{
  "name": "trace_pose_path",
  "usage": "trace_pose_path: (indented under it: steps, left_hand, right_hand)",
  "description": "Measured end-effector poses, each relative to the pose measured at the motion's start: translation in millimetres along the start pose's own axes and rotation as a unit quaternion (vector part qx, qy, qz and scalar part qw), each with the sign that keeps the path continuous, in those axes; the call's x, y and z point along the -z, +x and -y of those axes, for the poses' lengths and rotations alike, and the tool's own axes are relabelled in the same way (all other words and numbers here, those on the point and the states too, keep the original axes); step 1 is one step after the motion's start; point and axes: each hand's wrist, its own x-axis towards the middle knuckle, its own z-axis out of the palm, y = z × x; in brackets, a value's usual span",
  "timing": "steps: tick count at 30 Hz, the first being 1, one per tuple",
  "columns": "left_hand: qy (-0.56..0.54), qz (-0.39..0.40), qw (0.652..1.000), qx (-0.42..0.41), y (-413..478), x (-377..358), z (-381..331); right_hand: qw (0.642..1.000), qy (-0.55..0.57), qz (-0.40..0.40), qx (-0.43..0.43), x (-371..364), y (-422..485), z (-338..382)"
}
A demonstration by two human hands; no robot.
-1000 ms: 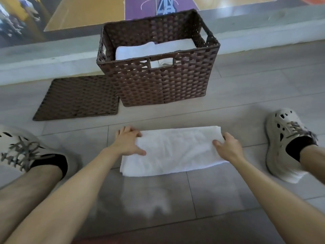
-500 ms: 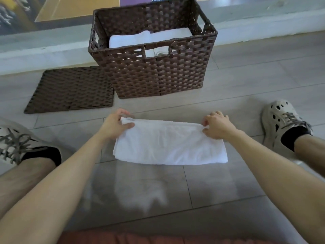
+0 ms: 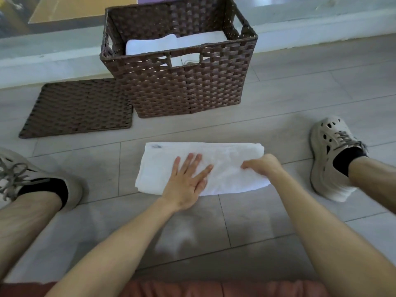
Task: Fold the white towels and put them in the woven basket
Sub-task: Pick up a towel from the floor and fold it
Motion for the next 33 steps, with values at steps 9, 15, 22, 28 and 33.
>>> trace_pose_path:
  steps: [9,15,22,28,33]
  left_hand:
    - [0.025,0.005,0.997,-0.072,3.5,-0.6,13.1]
    - [-0.077,-0.058,0.995,-0.025,9.5,4.2,2.6]
    - [-0.779,-0.114,0.503,0.357,-8.8,75.5,67.3]
    - [-0.698,-0.057,0.578,0.418,-20.0,100.1,90.4]
    - [-0.544,-0.046,0.73,0.41,-9.2,96.0,100.7]
  right_hand:
    - [0.991,0.113,0.07,0.006,26.2,2.7,-25.8]
    - [0.998,-0.016,-0.023,0.05,48.2,-20.3,14.9]
    - [0.926,0.118,0.239,0.268,3.2,-142.2,142.7]
    - [0.979,-0.042,-0.03,0.195,-59.3,-78.1,97.6]
    - [0.994,0.028,0.057,0.085,-88.8,-65.3,71.2]
